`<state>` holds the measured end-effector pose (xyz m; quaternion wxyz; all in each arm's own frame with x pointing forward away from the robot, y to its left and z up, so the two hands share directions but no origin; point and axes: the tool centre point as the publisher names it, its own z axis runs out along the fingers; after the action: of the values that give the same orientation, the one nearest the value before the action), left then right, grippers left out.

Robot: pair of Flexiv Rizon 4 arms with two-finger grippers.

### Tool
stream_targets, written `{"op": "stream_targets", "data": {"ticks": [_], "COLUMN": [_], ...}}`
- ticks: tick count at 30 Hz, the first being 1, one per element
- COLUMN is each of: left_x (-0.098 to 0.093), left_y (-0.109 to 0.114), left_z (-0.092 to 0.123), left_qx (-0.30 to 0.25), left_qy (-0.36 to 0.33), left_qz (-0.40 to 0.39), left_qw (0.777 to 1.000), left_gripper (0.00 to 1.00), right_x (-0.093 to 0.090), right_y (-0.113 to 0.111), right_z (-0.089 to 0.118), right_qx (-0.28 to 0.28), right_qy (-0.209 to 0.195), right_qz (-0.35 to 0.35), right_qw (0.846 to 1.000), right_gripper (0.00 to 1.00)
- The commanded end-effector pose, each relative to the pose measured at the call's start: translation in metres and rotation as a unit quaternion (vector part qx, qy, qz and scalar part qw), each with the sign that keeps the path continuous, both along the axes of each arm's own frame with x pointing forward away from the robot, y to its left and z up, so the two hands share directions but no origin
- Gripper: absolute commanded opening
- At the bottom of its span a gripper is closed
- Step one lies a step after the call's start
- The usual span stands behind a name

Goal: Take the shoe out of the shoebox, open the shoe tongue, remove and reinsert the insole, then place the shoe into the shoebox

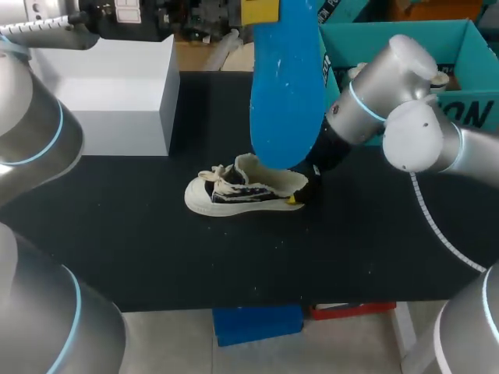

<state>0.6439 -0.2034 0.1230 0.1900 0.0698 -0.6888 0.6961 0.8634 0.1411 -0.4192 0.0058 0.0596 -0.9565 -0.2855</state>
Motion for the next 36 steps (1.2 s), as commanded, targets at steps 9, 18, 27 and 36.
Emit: {"op": "stream_targets", "data": {"ticks": [9,18,27,36], "left_x": [0.000,0.000,0.000,0.000], "left_y": [-0.002,-0.002,-0.002,-0.002], "left_z": [0.001,0.001,0.001,0.001], "left_qx": [0.002,0.002,0.002,0.002], "left_qy": [0.001,0.001,0.001,0.001], "left_qz": [0.001,0.001,0.001,0.001], "left_qw": [1.000,1.000,1.000,1.000], "left_gripper": [0.00,0.00,0.00,0.00], "right_x": [-0.002,-0.002,-0.001,-0.006], "right_y": [-0.009,-0.011,-0.013,-0.026], "right_z": [-0.011,-0.016,-0.017,-0.002], "right_qx": [0.152,0.187,0.197,0.113], "right_qy": [0.004,0.004,0.008,-0.006], "right_qz": [-0.024,-0.026,-0.024,-0.056], "right_qw": [0.988,0.982,0.980,0.992], "right_gripper": [1.00,1.00,1.00,1.00]}}
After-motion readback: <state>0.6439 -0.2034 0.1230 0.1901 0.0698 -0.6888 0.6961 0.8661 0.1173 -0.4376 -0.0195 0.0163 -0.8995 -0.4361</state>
